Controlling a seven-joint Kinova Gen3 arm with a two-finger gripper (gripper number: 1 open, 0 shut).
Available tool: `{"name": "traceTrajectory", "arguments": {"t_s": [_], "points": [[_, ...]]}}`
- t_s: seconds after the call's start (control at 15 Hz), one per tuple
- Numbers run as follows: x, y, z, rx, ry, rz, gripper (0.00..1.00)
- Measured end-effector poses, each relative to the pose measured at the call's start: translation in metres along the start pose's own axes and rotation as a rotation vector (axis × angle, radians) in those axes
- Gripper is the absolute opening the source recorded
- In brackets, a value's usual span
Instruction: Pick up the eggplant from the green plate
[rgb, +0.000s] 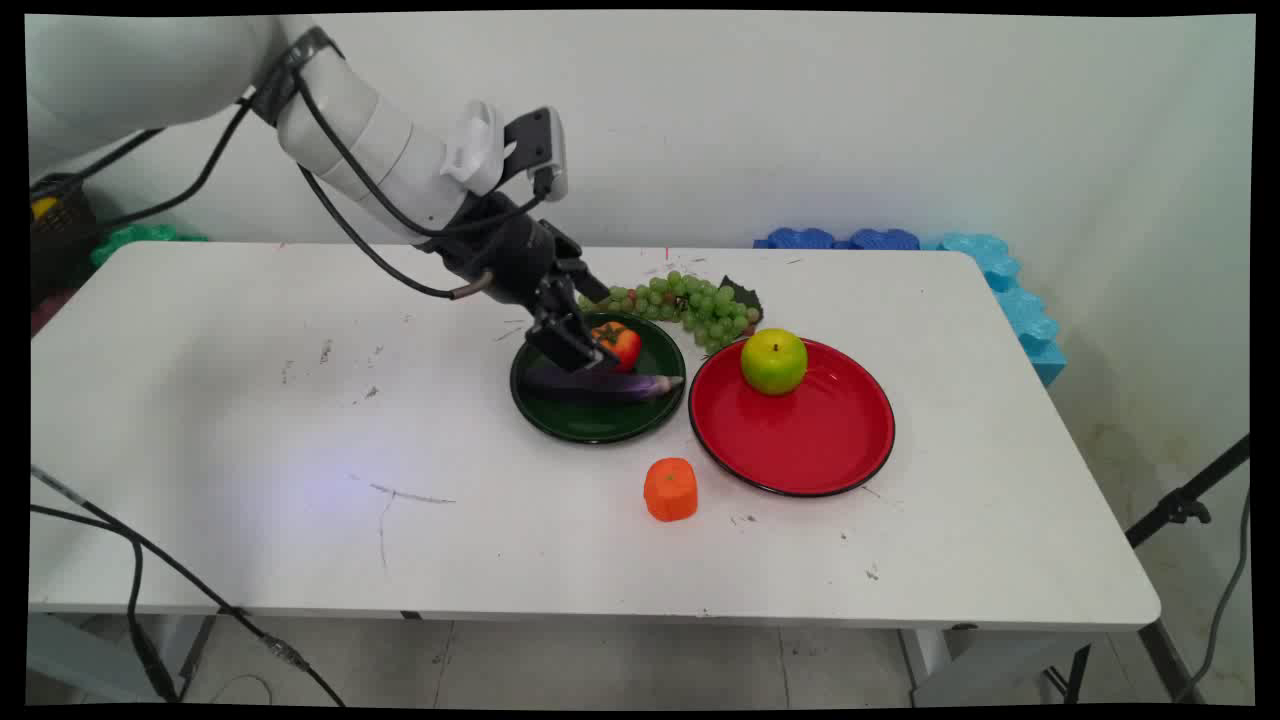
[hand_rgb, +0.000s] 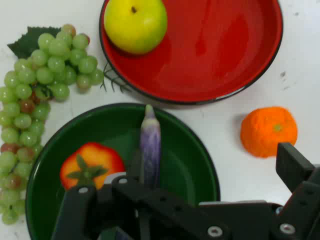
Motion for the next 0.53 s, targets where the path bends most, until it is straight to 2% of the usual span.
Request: {"name": "traceTrajectory", "arguments": {"t_s": [0.53], "points": [[-0.025,-0.032,0.042,-0.023,-0.109,0.046,1.00]]}}
